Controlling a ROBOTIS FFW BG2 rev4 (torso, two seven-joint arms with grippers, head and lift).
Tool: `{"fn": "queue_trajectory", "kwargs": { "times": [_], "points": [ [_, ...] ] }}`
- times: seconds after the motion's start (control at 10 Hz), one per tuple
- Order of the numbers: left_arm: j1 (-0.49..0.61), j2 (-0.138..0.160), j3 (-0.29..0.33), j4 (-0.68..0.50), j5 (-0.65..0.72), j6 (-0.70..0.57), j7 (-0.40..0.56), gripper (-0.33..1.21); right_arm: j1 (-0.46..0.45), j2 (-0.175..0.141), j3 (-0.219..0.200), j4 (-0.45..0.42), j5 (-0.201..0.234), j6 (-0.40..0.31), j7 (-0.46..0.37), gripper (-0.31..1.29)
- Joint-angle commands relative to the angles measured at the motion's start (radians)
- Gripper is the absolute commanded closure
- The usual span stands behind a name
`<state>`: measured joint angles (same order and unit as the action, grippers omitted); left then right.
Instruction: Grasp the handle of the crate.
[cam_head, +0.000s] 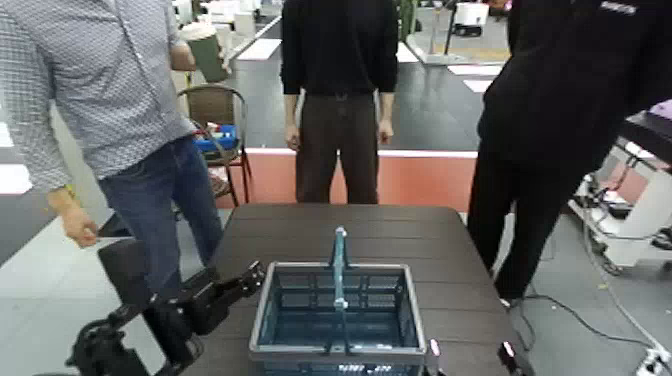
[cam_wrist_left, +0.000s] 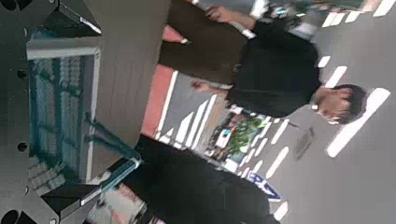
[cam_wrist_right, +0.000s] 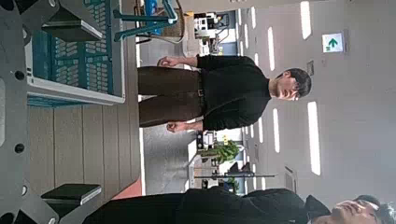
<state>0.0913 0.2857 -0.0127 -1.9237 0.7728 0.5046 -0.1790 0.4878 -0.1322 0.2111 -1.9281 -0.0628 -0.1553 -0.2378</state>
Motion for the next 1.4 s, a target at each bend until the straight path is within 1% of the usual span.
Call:
{"fn": "queue_trajectory", "kwargs": {
  "times": [0.1,0.2,0.4,0.7,0.8,1.0,1.3,1.4],
  "points": [
    [-0.128,0.055,-0.004,0.115,0.226,0.201,-0.025,0.12,-0.003,0.0,0.002,0.003,-0.003,-0.003,0.0,0.15],
    [-0.191,0.081,-0.026,0.173,0.276,0.267,-0.053,0.12,-0.005,-0.003,0.002,0.006,-0.005,-0.004,0.0,0.15],
    [-0.269,0.113,-0.073,0.287,0.407,0.325,-0.071,0.12,-0.009,-0.003,0.005,0.012,-0.009,-0.01,0.002,0.15],
    [-0.418,0.127,-0.188,0.454,0.487,0.396,-0.106,0.12,-0.017,-0.007,0.01,0.018,-0.015,-0.013,0.002,0.15],
    [-0.459,0.128,-0.222,0.5,0.502,0.407,-0.122,0.12,-0.02,-0.009,0.011,0.021,-0.019,-0.017,0.002,0.15],
    [-0.535,0.122,-0.285,0.592,0.546,0.448,-0.135,0.12,-0.026,-0.014,0.016,0.027,-0.023,-0.021,0.003,0.15],
    [-0.644,0.098,-0.378,0.723,0.554,0.488,-0.201,0.12,-0.029,-0.018,0.017,0.031,-0.026,-0.024,0.005,0.15],
    [-0.668,0.089,-0.395,0.755,0.559,0.503,-0.217,0.12,-0.032,-0.018,0.017,0.031,-0.026,-0.024,0.005,0.15]
  ]
}}
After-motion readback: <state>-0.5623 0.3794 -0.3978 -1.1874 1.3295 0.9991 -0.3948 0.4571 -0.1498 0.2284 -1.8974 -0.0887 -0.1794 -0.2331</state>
